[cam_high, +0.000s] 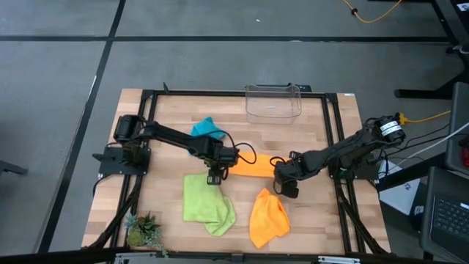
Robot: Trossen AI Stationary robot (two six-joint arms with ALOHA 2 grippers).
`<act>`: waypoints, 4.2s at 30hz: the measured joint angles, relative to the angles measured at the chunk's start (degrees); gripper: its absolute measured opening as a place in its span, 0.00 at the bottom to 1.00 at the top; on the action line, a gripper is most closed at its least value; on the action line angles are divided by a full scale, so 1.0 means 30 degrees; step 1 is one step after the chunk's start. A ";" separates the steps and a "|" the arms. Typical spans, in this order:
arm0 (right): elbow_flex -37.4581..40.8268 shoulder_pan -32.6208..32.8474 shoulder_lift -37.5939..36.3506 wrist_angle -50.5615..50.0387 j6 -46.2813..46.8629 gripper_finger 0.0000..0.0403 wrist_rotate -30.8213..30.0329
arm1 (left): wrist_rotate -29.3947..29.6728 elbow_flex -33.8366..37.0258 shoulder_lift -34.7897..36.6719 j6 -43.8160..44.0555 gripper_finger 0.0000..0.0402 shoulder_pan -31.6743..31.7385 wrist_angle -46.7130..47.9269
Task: Fold microfiber towels
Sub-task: Fold the top orange microfiber towel, then move the bottom orange microfiber towel to the center left of the table, then fold the right orange microfiber towel
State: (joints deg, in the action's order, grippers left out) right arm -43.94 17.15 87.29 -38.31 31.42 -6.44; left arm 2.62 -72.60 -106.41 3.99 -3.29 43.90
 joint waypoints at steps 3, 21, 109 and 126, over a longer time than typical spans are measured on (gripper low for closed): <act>-0.0731 -0.0007 -0.0007 -0.0921 0.0002 0.48 -0.0040 | 0.0394 -0.0346 0.0680 -0.0015 0.47 0.0000 0.0625; -0.1950 0.0020 0.0124 0.4954 0.0401 0.48 -0.5901 | 0.4342 -0.1878 0.7276 0.1989 0.46 -0.0273 0.5748; -0.2054 -0.0379 -0.9625 -0.2467 0.4487 0.48 -0.5455 | -0.0426 -0.7314 -0.6515 0.2694 0.42 -0.6219 1.0295; -0.2054 -0.0392 -0.9438 -0.2453 0.4426 0.48 -0.5474 | 0.3314 -0.3465 -0.0560 0.1590 0.28 -0.4176 1.4138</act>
State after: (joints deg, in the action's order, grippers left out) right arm -50.11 15.97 58.97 -45.67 44.70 -22.86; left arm 12.56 -83.00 -108.09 8.76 -15.82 86.31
